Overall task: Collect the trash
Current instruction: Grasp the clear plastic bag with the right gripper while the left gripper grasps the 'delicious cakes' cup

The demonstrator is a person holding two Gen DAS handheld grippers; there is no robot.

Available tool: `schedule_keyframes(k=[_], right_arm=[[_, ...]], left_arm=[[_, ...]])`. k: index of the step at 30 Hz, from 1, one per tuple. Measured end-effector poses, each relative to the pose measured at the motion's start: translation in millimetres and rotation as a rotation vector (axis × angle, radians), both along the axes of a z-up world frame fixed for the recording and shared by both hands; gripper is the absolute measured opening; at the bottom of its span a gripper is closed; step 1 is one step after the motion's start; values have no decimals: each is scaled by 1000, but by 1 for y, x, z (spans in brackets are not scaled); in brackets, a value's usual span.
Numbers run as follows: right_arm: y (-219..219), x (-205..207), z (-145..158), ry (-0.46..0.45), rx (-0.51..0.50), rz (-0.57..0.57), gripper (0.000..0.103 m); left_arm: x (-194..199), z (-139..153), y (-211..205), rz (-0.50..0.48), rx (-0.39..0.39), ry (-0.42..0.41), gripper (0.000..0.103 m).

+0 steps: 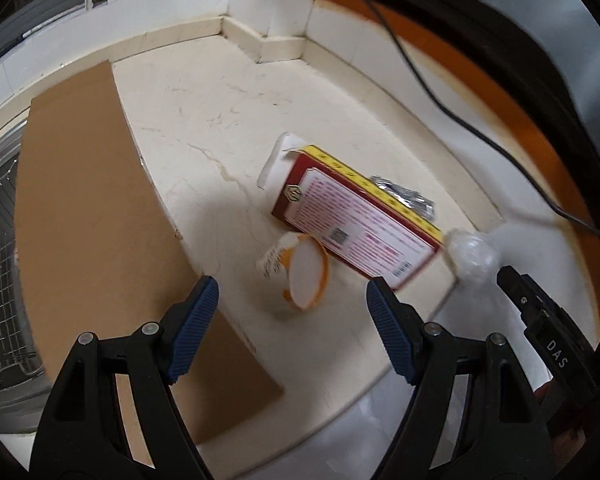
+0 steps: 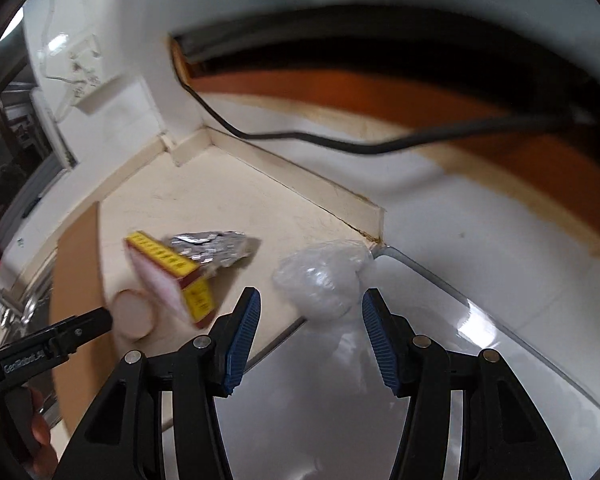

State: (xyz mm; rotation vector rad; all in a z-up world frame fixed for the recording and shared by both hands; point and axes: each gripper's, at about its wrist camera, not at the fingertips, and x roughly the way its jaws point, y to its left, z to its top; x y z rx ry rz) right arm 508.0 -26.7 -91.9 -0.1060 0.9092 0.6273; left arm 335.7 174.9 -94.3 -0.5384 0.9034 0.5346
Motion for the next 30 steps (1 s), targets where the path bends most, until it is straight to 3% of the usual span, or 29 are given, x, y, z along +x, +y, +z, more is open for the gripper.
schedule_keyframes(k=[6,9,11,12,14,19,30], right_arm=[[16,28,-36,36,-6,-37,54],[22,43,-50,51,2,-48,54],[24,47,-54,47,9,-49,54],[27,49,-57,42,7,-46,54],[31,50,-60,39,-3,-36,48],[38,40,-62,1,-6,-6,38],[27,-11,-33,-1,75,-6,37]], left_arm=[[15,-22,13,34,0,10,72],[21,-30,18,33,-9,22,59],[23,-37,22,30,-44,23,40],[23,-39,24,25,-66,10,38],[21,-40,25,19,-88,-25,26],[17,-37,21,9,-69,-48,24],[-22,3,-7,-53,-47,-96,24]])
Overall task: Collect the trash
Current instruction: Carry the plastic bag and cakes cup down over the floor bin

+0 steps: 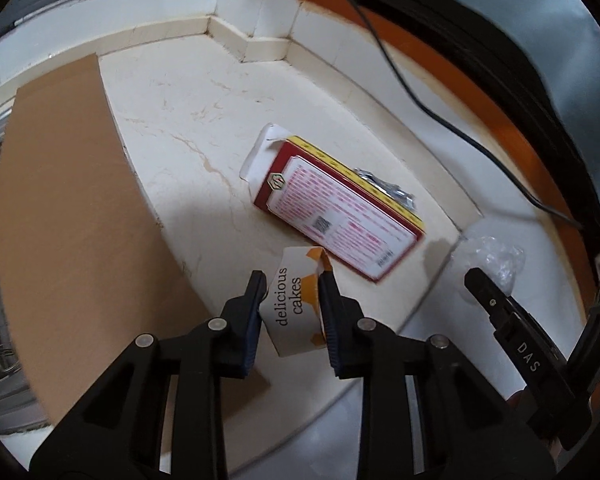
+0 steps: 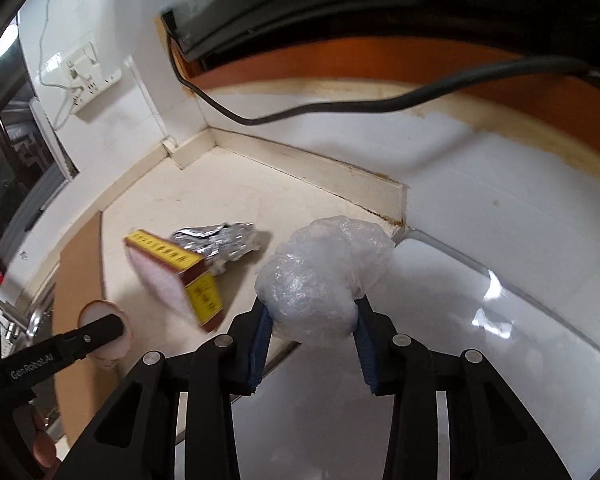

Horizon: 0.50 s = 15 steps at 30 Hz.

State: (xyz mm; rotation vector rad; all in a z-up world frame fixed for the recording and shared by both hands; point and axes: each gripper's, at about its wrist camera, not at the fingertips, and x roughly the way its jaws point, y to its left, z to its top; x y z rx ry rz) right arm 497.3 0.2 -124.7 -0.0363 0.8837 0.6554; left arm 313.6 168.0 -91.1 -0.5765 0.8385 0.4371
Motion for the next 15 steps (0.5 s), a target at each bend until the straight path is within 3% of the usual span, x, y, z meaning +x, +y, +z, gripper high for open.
schedule_keyframes(k=[15], right_arm=[[-58,-154,78,-24,59,-14,37]], left_arm=[[-118,68,-50,-182,43,-43,24]])
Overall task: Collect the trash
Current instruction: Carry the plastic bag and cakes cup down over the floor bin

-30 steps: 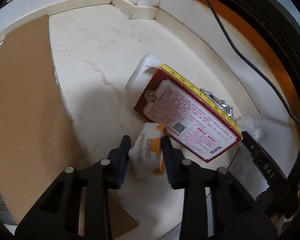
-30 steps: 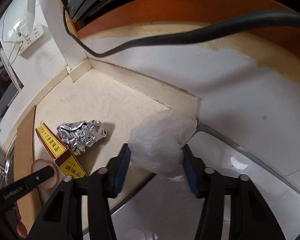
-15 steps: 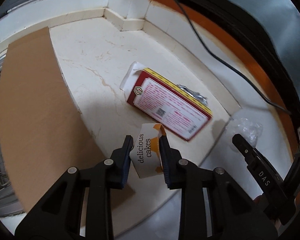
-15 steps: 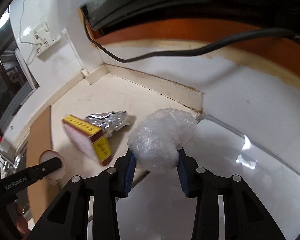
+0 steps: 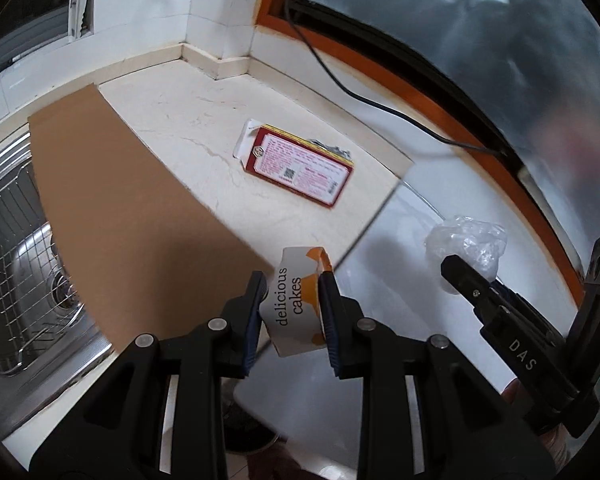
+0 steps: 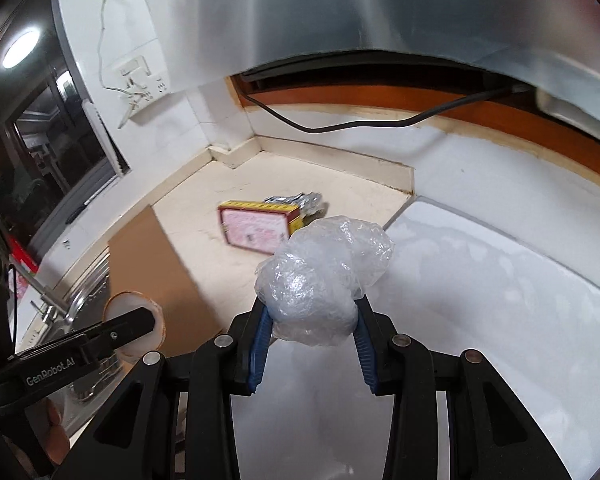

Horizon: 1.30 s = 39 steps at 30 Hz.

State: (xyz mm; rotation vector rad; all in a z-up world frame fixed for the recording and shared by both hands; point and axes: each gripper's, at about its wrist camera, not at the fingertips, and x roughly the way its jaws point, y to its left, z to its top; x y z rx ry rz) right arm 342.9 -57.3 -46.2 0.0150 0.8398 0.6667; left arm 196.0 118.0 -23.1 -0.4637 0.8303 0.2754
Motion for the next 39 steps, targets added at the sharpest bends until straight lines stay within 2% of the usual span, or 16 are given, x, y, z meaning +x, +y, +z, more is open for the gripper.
schedule_keyframes(k=[6,11,20,25,31,39], right_arm=[[-27,-76,23,-3,5,-50,37],[-45,-140,33,-18,11,-114,37],[-59,-246,28,-23,-1,-184,37],[-60,-283,7,17,-33,-193,38],[-65,-311,-28,77,-104,-182,38],[-77,-328,-109,133,-198,-125,38]], left_arm=[[-53,20,-19,-102,18,-24,24],[-97,24,-27,-193,30,-34,24],[-149,15,-37,-299,40,-37,24],[-164,-6,-46,-342,39,-3,24],[-169,-45,-59,-364,15,53,24],[-172,-122,-75,-323,1,130,24]])
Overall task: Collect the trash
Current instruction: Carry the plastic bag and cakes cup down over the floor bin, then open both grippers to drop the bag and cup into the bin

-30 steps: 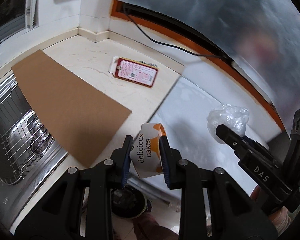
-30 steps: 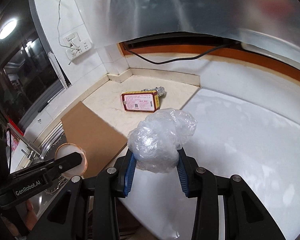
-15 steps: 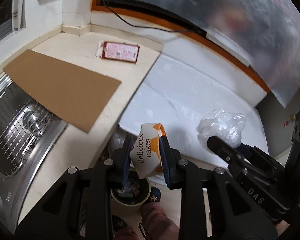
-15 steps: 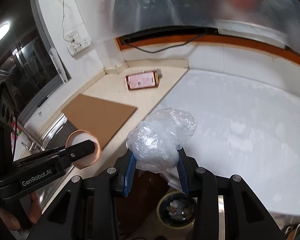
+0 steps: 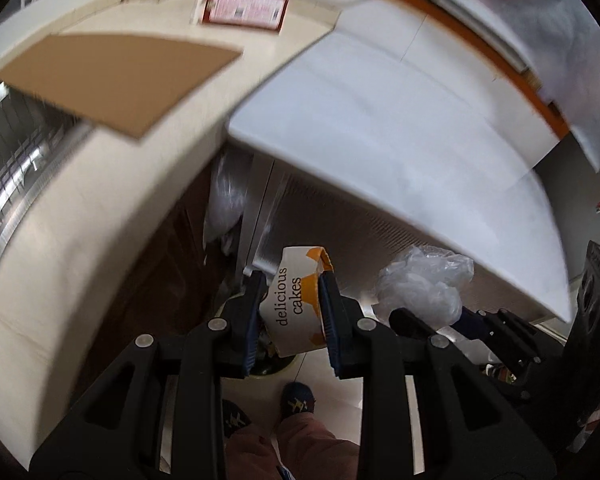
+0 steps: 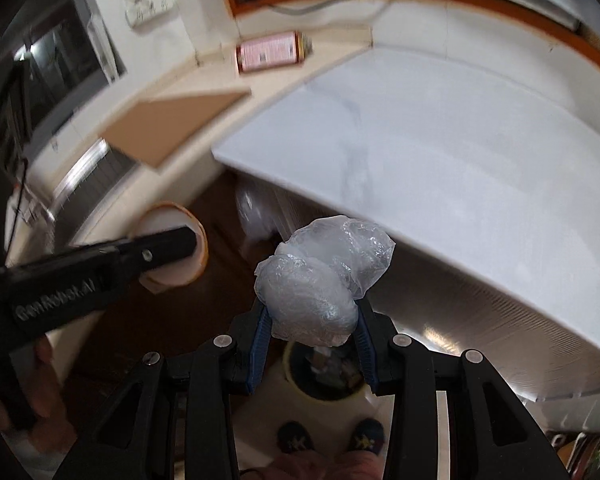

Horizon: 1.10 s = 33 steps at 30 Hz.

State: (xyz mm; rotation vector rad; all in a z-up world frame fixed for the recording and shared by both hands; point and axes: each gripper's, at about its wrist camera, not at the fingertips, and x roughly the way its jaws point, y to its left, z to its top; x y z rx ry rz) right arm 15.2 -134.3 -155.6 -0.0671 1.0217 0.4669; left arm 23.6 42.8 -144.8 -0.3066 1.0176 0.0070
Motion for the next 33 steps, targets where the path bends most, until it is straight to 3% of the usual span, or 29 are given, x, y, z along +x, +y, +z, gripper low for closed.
schedule_keyframes(k=[9,17,25,27,29,31,33], right_arm=[[-13,-15,-130,94,-66,100,38],[-20,-10,-263,185,-103,149,39],[-18,7,-362,229,-97,197,41],[-12,17,-381,223,-114,203,44],[-12,21,-394,229,-108,206,45],[-13,25,-404,235,-110,201,48],[-14,29,-409,237,-112,193,48]], left_arm=[[-1,-122,-11,49,-7,106,24],[19,-234,-22,13,12,142,24],[37,-319,-20,-14,29,177,24],[38,-331,-20,-14,39,190,28],[41,-343,-18,-9,50,207,50],[39,-346,-15,-9,47,210,62],[38,-348,-14,-4,61,204,63]])
